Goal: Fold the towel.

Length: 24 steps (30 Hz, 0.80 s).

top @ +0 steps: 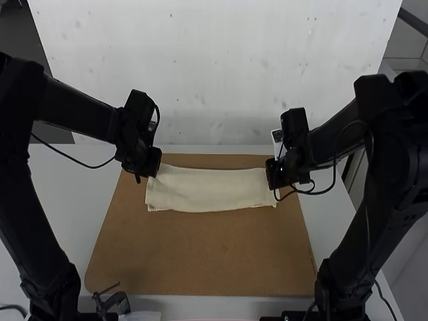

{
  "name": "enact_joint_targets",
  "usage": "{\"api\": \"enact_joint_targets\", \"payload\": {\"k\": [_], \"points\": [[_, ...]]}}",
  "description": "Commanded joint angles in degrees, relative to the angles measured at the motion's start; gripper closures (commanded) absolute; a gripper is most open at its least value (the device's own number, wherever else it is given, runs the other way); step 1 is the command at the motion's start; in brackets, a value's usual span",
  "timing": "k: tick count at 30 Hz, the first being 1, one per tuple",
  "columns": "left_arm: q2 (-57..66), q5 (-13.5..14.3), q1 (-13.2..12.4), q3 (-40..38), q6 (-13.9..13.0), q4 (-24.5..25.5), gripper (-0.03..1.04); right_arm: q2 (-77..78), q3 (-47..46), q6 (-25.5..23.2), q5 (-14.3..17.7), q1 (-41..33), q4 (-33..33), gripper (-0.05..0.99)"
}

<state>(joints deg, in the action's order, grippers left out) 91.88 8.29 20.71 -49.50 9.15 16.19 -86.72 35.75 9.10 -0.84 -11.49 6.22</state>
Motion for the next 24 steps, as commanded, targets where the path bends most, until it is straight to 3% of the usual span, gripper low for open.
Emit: {"api": "enact_joint_targets", "payload": {"k": [1,15,19,20,21,23,24], "points": [[0.59,2.34,-1.29,-1.66,-0.89,-0.72,0.99,-0.38,2.66,-1.72,2.42,1.47,0.9,0.91],[2.61,2.25,-1.55,-1.48,-2.2,-1.24,0.99,-8.73,3.8,-1.98,3.92,1.2,3.54,0.91],[3.75,2.25,-1.99,-1.92,-4.14,-1.16,0.98,-8.91,4.07,-2.69,3.92,1.38,4.94,0.91],[3.75,2.25,-2.08,-2.01,-4.4,-1.07,0.84,-8.73,4.07,-3.21,3.92,1.55,5.47,0.85],[3.75,2.16,-2.16,-2.01,-4.49,-0.98,0.62,-8.38,3.98,-3.83,3.83,1.73,6.44,0.71],[3.66,2.25,-2.34,-2.1,-4.58,-0.72,0.11,-7.5,3.8,-4.97,3.74,2.61,7.4,0.28],[3.49,2.16,-2.78,-2.1,-4.75,-0.72,-0.01,-6.97,3.89,-5.85,3.57,3.05,7.32,0.06]]}}
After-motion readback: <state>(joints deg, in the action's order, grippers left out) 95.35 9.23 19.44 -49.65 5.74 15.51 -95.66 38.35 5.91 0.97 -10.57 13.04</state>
